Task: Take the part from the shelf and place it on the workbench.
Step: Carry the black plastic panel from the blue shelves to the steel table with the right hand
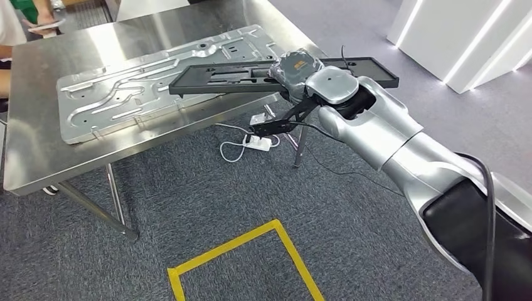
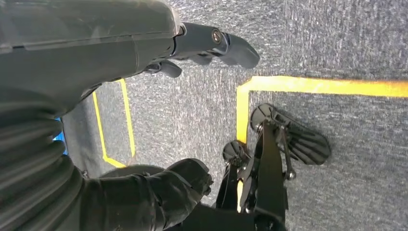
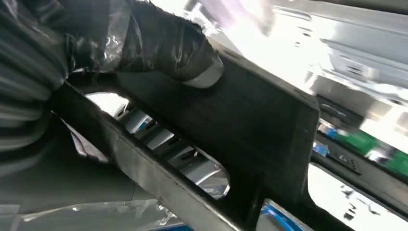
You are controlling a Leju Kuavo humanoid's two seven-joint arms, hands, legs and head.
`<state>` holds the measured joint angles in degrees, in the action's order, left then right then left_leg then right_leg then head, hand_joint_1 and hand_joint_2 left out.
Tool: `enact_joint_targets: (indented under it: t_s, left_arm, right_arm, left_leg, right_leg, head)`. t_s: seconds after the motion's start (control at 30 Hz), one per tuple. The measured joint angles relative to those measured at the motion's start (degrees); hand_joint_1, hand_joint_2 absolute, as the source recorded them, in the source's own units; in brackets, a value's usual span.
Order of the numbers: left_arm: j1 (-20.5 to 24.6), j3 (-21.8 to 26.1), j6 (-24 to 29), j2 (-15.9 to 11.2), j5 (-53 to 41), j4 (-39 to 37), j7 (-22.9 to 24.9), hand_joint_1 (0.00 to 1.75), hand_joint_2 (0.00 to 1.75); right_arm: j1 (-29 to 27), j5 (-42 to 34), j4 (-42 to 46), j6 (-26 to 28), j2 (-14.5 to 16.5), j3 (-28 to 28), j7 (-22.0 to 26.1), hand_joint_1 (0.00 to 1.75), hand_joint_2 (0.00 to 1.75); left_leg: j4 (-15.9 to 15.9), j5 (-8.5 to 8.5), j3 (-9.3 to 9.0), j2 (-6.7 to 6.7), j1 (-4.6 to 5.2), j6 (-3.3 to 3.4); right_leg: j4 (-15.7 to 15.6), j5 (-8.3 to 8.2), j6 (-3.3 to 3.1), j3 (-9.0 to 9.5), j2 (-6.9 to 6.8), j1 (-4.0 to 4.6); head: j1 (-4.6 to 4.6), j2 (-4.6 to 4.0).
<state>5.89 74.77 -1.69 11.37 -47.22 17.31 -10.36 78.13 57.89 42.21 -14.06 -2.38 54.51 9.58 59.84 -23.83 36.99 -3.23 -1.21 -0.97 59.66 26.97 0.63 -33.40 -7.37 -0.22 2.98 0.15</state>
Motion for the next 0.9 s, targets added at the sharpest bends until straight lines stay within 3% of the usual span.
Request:
enact_joint_targets:
  t_s: [0.03, 0.07, 0.13, 0.17, 0.23, 0.27, 0.3, 0.33, 0.4, 0.47, 0.57, 0.63, 0.7, 0.73, 0.8, 0.83, 0.9]
  left_arm:
    - [-0.03, 0.01, 0.0, -0.01, 0.01, 0.01, 0.0, 0.0, 1.75]
    - [-0.05, 0.01, 0.01, 0.01, 0.01, 0.02, -0.01, 0.0, 1.75]
    - [0.03, 0.01, 0.01, 0.02, 0.01, 0.04, -0.04, 0.0, 1.75]
    - [0.1, 0.01, 0.01, 0.03, 0.01, 0.05, -0.08, 0.0, 1.75]
    - [0.2, 0.01, 0.02, 0.02, 0.01, 0.06, -0.15, 0.0, 1.75]
    - [0.21, 0.01, 0.02, 0.02, 0.01, 0.07, -0.17, 0.0, 1.75]
    - [0.2, 0.01, 0.01, 0.02, 0.01, 0.07, -0.18, 0.0, 1.75]
    - [0.17, 0.01, 0.01, 0.02, 0.01, 0.07, -0.2, 0.0, 1.75]
    - [0.04, 0.01, 0.01, 0.08, 0.08, 0.06, -0.24, 0.0, 1.75]
    - [-0.08, 0.02, 0.03, 0.18, 0.2, 0.06, -0.26, 0.0, 1.75]
    - [-0.18, 0.08, 0.22, 0.22, 0.36, 0.07, -0.25, 0.0, 1.75]
    - [-0.21, 0.17, 0.44, 0.21, 0.43, 0.09, -0.15, 0.0, 1.75]
    - [-0.18, 0.24, 0.63, 0.21, 0.43, 0.11, 0.15, 0.0, 1.75]
    - [-0.16, 0.26, 0.68, 0.22, 0.5, 0.11, 0.36, 0.0, 1.75]
    - [-0.08, 0.36, 0.75, 0.18, 0.97, 0.11, 0.63, 0.0, 1.75]
    - [-0.03, 0.47, 0.78, 0.08, 1.3, 0.16, 0.73, 0.0, 1.75]
    - [0.08, 0.73, 0.82, -0.13, 1.83, 0.34, 0.93, 0.0, 1.75]
  right_arm:
    - [0.02, 0.01, -0.05, 0.01, 0.18, 0.02, 0.01, 1.75, 1.75]
    - [0.06, 0.02, -0.08, 0.04, 0.35, 0.03, 0.02, 1.75, 1.75]
    - [0.14, 0.04, -0.2, 0.08, 0.42, 0.05, 0.03, 1.75, 1.75]
    - [0.13, 0.05, -0.3, 0.09, 0.32, 0.05, 0.05, 1.75, 1.75]
    - [-0.15, 0.05, -0.54, 0.09, 0.12, 0.05, 0.08, 1.75, 1.75]
    - [-0.36, 0.05, -0.67, 0.08, 0.05, 0.06, 0.1, 1.75, 1.75]
    - [-0.52, 0.04, -0.79, 0.08, 0.0, 0.07, 0.1, 1.75, 1.75]
    - [-0.59, -0.02, -0.89, 0.09, -0.09, 0.08, 0.14, 1.75, 1.75]
    - [-0.44, -0.61, -0.96, 0.16, -0.25, 0.08, 0.6, 1.75, 1.75]
    - [-0.24, -1.43, -0.88, 0.27, -0.3, 0.07, 1.27, 1.75, 1.75]
    - [-0.2, -1.81, -0.58, 0.32, -0.25, 0.07, 1.51, 1.75, 1.75]
    - [-0.14, -1.87, -0.47, 0.32, -0.21, 0.07, 1.44, 1.75, 1.75]
    - [-0.16, -1.89, -0.47, 0.31, -0.22, 0.07, 1.37, 1.75, 1.75]
    - [-0.24, -1.9, -0.53, 0.31, -0.24, 0.07, 1.4, 1.75, 1.75]
    - [-0.53, -1.95, -0.63, 0.33, -0.22, 0.07, 1.63, 1.75, 1.75]
    - [-0.66, -1.99, -0.66, 0.34, -0.17, 0.07, 1.77, 1.75, 1.75]
    - [-0.72, -2.04, -0.67, 0.39, 0.09, 0.07, 1.91, 1.75, 1.75]
  left_leg:
    - [-0.04, 0.12, 0.15, 0.8, -0.08, 0.5]
    - [-0.18, 0.26, 0.18, 1.46, -0.18, 0.86]
    - [-0.49, 0.57, 0.15, 2.63, -0.4, 1.59]
    - [-0.57, 0.68, 0.18, 3.18, -0.41, 1.9]
    - [-0.58, 0.79, 0.29, 4.55, -0.25, 2.36]
    - [-0.57, 0.83, 0.33, 5.37, -0.15, 2.47]
    - [-0.54, 0.87, 0.34, 6.15, -0.07, 2.51]
    - [-0.49, 0.89, 0.34, 6.79, -0.01, 2.51]
    - [-0.38, 0.94, 0.35, 7.74, 0.11, 2.44]
    - [-0.29, 1.1, 0.58, 8.39, 0.17, 2.05]
    - [-0.57, 1.36, 0.93, 8.57, 0.04, 1.09]
    - [1.0, 0.04, 1.62, 6.57, 0.15, 0.57]
    - [6.84, -3.48, 3.98, 4.29, 0.09, 0.16]
    - [10.59, -5.24, 5.55, 3.89, -0.06, -0.06]
    - [14.7, -6.37, 7.08, 3.65, -0.34, -0.51]
    - [13.81, -5.49, 6.42, 3.56, -0.47, -0.7]
    - [7.34, -2.56, 2.8, 3.15, -0.67, -1.0]
  right_leg:
    - [-0.05, 0.06, 0.24, 0.14, -0.51, 0.01]
    - [0.12, 0.35, 0.56, 0.24, -0.04, -0.12]
    - [2.58, 2.36, 1.04, -0.68, 3.18, -0.64]
    - [5.47, 4.11, 1.17, -1.94, 5.25, -0.83]
    - [12.96, 7.39, 1.17, -5.55, 7.03, -0.87]
    - [15.48, 7.9, 1.13, -6.86, 7.23, -0.85]
    - [16.01, 7.28, 0.98, -7.3, 7.32, -0.83]
    - [14.24, 5.59, 0.72, -6.66, 7.39, -0.76]
    - [6.85, 1.41, -0.15, -3.53, 7.9, -0.45]
    - [1.59, -0.47, -0.83, -1.46, 8.44, -0.08]
    - [0.16, -0.82, -1.26, -1.12, 8.23, -0.01]
    - [-0.82, -1.45, -1.79, -0.76, 7.77, -0.37]
    - [-1.23, -1.76, -2.15, -0.65, 7.36, -0.51]
    - [-1.17, -1.78, -2.21, -0.73, 7.16, -0.5]
    - [-1.0, -1.73, -2.15, -0.83, 6.75, -0.52]
    - [-0.86, -1.65, -2.03, -0.87, 6.54, -0.57]
    - [-0.29, -1.26, -1.49, -0.95, 6.19, -0.7]
  head:
    - [-0.12, 0.0]
    - [-0.13, 0.0]
    - [-0.14, 0.0]
    - [-0.14, 0.0]
    - [-0.14, 0.0]
    - [-0.15, 0.0]
    - [-0.15, 0.0]
    - [-0.15, 0.0]
    - [-0.14, 0.0]
    - [-0.12, 0.0]
    - [-0.12, 0.0]
    - [-0.08, 0.0]
    - [-0.02, 0.0]
    - [0.01, 0.0]
    - [0.01, 0.0]
    - [0.01, 0.0]
    - [0.01, 0.0]
